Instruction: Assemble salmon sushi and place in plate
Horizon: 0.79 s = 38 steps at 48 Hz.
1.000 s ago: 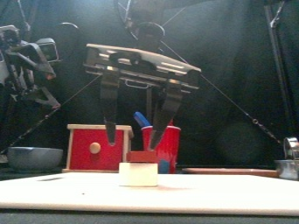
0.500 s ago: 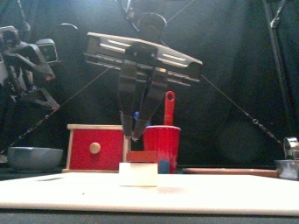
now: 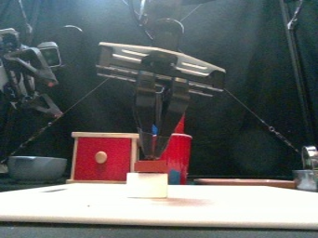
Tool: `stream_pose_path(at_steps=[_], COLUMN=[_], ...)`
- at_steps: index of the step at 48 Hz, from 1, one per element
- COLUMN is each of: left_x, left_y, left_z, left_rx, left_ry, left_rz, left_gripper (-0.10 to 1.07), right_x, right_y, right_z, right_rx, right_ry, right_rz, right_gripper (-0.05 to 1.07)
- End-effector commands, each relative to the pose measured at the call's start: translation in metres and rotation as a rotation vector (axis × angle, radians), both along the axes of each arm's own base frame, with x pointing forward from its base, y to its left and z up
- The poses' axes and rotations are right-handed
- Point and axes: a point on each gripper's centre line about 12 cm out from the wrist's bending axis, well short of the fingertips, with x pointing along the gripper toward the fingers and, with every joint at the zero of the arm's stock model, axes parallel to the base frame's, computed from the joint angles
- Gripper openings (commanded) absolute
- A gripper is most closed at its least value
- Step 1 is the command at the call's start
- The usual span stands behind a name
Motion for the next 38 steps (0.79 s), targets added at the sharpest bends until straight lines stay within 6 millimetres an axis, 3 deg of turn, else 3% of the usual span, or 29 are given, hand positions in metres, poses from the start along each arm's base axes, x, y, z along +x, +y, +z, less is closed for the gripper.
stream_pose_path(at_steps=[1, 25, 38], left_x=[0.003, 0.002, 0.001], left_y=[0.0, 0.0, 0.0], left_z=[0.004, 0.003, 0.002], left_rx=[0.0, -0.001, -0.001], left_ry=[-0.012, -0.008, -0.006], left_rz=[-0.001, -0.001, -0.001], left_gripper=[0.98, 0.98, 0.98], right_x=[0.003, 0.005, 0.01], right_y=[0.001, 0.004, 0.0], right_z=[0.024, 0.01, 0.034], right_rx=[0.014, 0.035, -0.002], right_ry=[-0.062, -0.05, -0.097], right_rz=[-0.001, -0.003, 0.006], right_gripper=[0.55, 0.55, 0.56])
